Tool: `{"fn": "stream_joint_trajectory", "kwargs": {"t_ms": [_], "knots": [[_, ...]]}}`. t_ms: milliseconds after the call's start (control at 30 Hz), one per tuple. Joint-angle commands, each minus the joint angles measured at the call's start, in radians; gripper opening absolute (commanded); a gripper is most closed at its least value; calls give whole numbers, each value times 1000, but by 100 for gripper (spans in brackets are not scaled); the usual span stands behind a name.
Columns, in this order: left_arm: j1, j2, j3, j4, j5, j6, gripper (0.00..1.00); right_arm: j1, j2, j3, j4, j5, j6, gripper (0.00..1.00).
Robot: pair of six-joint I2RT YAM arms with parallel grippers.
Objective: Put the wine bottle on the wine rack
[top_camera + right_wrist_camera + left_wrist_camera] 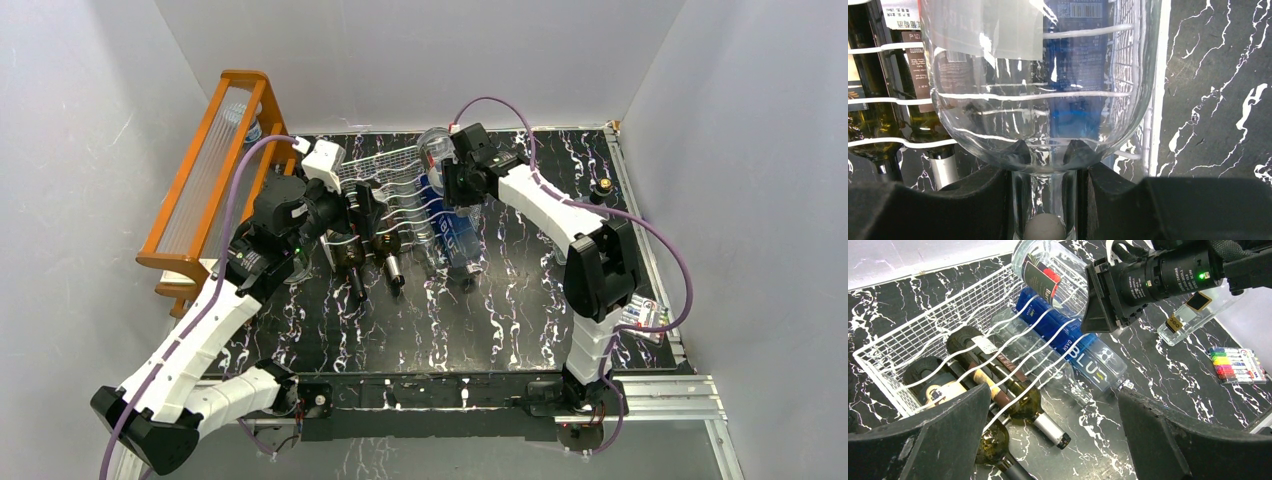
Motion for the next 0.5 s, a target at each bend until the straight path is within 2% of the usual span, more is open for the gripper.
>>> {"fn": "stream_joint_trajectory", "kwargs": {"t_ms": [0, 100, 200, 367, 467], "knots": [[6, -4, 39, -2, 20, 8, 98, -8, -10, 126, 123, 102, 11, 21], [7, -1, 42, -6, 21, 9, 98, -8, -17, 122, 118, 121, 11, 42], [7, 0, 44, -10, 21, 11, 98, -9, -37, 109, 121, 130, 7, 56], [6, 3, 44, -13, 20, 14, 98, -8, -90, 79, 122, 172, 7, 74], [7, 10, 47, -13, 20, 16, 98, -8, -118, 71, 119, 176, 7, 78]]}}
